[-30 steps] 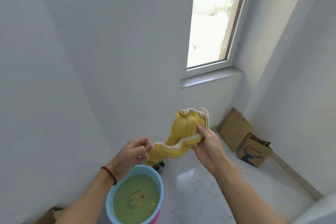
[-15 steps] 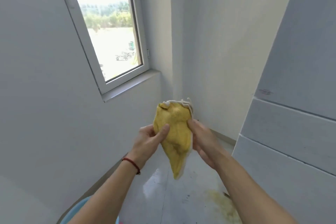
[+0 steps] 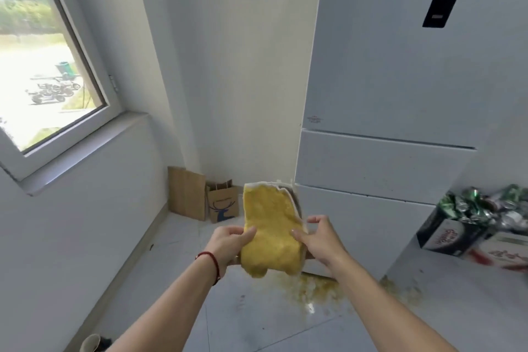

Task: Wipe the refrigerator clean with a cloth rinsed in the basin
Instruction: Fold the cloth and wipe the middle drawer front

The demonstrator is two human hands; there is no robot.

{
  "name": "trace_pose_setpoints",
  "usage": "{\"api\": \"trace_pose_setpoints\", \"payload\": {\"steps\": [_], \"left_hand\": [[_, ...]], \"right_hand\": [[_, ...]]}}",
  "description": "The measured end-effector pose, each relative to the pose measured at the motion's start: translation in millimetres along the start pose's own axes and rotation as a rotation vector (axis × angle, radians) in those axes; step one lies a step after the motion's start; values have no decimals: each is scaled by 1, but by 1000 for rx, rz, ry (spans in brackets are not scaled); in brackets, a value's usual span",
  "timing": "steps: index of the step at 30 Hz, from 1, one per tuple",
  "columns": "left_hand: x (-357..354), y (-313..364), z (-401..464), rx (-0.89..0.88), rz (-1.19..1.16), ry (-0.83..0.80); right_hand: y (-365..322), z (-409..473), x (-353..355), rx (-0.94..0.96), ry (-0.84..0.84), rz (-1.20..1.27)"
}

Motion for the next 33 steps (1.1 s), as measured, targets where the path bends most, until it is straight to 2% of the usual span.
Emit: {"api": "trace_pose_setpoints", "payload": {"steps": [3,6,11,15,18,22,25,27,28,31,33], "left_hand": [[-2,9,5,-132,3,14],[-5,22,9,-240,-4,-108],[-11,29,21,-179,-38,-123],[-16,33,26,-280,81,-166],[-17,45,32,-341,198,-222],[-26,70,36,-575,555,-6],[-38,92,43,-681,623,-20],[-50,103,58,-620,577,-182],[-53,105,63,-558,474,-268],[-83,130,68,-395,149,-406],[-112,145,71,-368,91,-433]], "right_hand": [[-2,-2,6,127,36,0],[-13,-7,12,113,-52,29],[0,-5,18,-77,-10,164],[-1,-4,23,25,21,72],[-11,-5,35,112,36,-130],[-24,-1,50,234,175,-594],[-30,3,62,267,183,-657],[-33,6,78,293,184,-528],[-35,7,84,300,173,-381],[-43,14,113,288,174,212],[-41,22,121,270,141,623]]}}
Point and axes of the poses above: each hand's wrist, its own z-axis towards the middle knuckle, its own x-axis out of the back of the hand, y = z × x, the point moved 4 cm from there along z, towards the middle knuckle, and after that the axes turned 2 degrees about y, right-handed, at the moved point
